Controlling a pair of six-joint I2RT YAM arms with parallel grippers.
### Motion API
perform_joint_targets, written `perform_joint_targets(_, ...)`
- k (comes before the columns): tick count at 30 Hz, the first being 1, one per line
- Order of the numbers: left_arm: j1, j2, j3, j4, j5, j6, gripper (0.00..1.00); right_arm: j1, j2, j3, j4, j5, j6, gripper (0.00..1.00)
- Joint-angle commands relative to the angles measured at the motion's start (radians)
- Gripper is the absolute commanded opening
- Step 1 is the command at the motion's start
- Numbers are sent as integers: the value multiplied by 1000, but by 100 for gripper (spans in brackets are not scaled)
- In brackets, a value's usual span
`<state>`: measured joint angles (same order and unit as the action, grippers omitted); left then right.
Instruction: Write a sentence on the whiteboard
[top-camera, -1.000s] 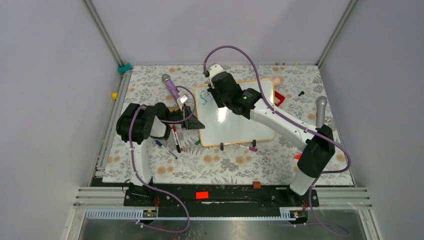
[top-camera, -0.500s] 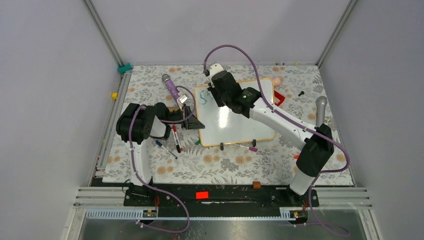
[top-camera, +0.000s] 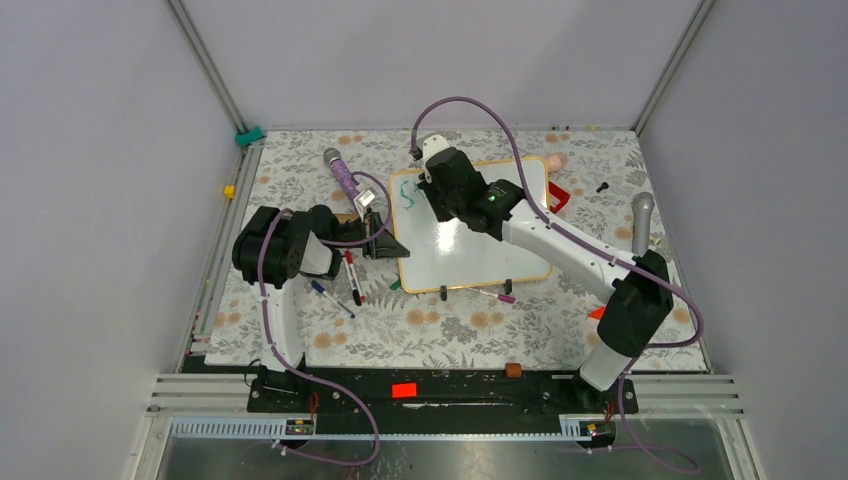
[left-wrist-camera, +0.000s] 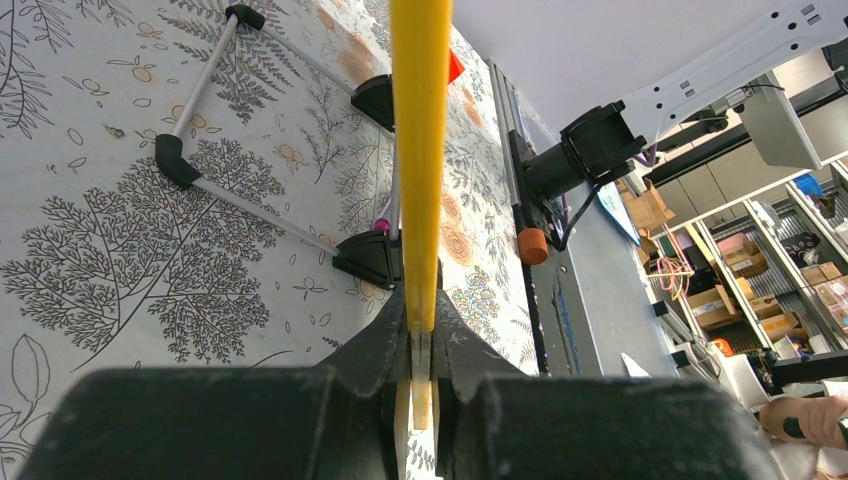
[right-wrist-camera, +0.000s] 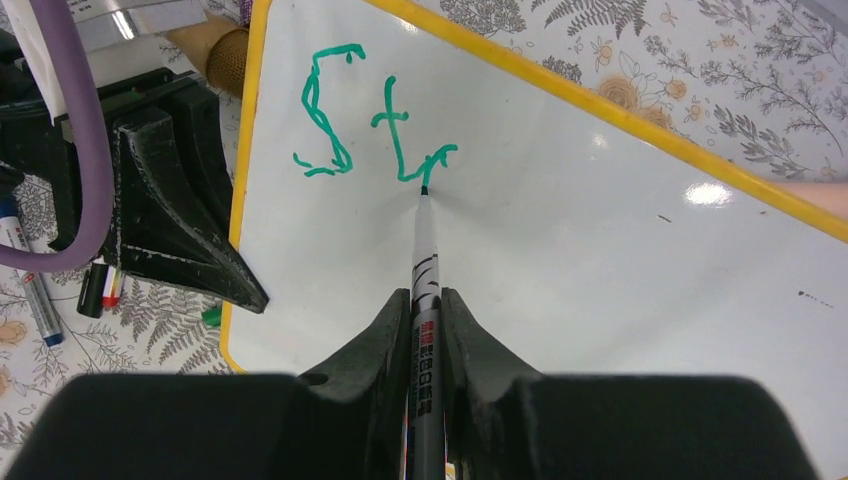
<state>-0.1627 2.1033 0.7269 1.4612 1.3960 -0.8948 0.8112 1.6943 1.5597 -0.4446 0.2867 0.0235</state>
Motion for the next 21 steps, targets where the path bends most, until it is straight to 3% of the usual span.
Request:
perform_joint_targets(1, 8, 4, -4, 19, 32, 6, 0, -9, -43, -23, -32, -6, 17, 0)
perform_joint_targets(21, 9, 5, -6, 19, 33, 7, 0, -10, 10, 57, -39, 33, 0, 0)
